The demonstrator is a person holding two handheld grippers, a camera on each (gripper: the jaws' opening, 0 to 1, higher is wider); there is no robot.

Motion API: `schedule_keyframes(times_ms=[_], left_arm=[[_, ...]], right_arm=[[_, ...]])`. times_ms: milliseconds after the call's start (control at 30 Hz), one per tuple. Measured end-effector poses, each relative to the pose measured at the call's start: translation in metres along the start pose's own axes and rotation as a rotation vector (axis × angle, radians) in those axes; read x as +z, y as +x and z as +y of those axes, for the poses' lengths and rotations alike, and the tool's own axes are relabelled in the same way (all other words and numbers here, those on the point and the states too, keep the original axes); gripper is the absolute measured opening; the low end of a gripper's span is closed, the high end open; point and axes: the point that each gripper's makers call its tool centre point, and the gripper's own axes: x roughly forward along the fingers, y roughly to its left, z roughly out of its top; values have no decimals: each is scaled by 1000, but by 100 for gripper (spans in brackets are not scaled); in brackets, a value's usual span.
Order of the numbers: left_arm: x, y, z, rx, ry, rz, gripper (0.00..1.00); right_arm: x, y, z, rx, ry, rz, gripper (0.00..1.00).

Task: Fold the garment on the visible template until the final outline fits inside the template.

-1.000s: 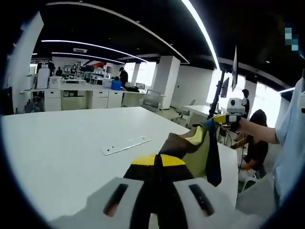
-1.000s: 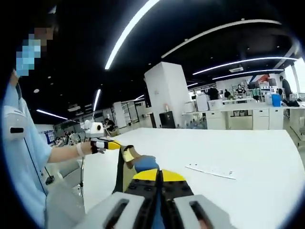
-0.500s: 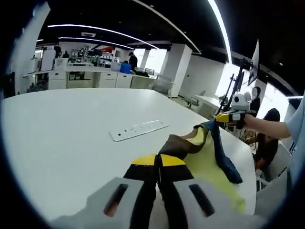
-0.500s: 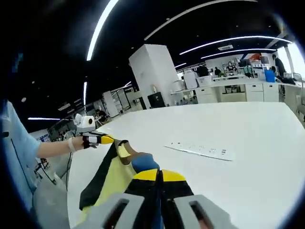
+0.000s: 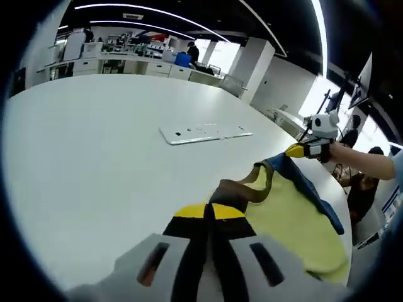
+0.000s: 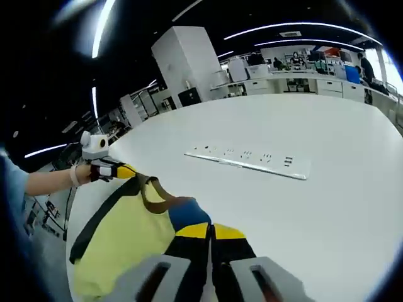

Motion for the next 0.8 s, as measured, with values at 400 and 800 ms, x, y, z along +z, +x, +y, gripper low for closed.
schedule_keyframes(times_ms=[400,800], left_arm=[[0,18,15,73,0,0,0],[10,20,15,66,58,-35,0]], right_arm=[[-16,9,-17,-39,25,58,0],[-15,9,-20,-36,-21,35,0]])
